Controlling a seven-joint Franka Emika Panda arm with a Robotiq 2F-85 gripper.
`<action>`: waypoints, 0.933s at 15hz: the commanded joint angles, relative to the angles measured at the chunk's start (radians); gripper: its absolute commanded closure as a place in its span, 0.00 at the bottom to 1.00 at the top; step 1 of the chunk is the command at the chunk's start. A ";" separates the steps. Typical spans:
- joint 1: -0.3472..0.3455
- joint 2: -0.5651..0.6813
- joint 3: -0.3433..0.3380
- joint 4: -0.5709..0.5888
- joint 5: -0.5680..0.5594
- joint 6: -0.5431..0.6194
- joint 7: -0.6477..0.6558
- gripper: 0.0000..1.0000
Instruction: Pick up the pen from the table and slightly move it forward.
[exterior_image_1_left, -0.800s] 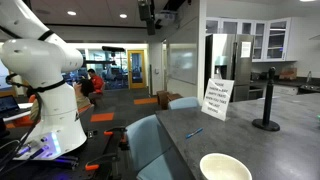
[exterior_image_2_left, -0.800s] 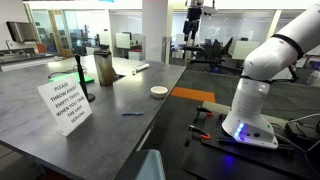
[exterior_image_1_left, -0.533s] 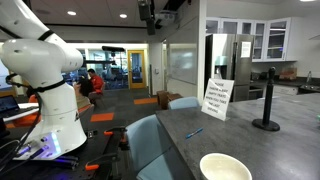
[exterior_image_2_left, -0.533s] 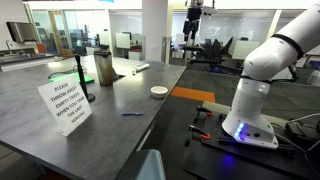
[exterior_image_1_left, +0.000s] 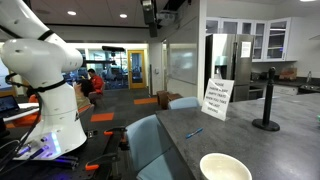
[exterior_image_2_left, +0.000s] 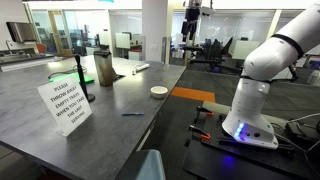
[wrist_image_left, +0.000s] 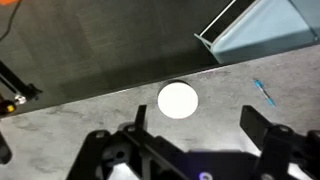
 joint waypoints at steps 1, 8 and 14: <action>0.064 0.062 0.034 -0.001 0.038 0.044 -0.001 0.00; 0.204 0.277 0.108 -0.096 0.058 0.302 -0.102 0.00; 0.228 0.521 0.163 -0.149 0.040 0.593 -0.182 0.00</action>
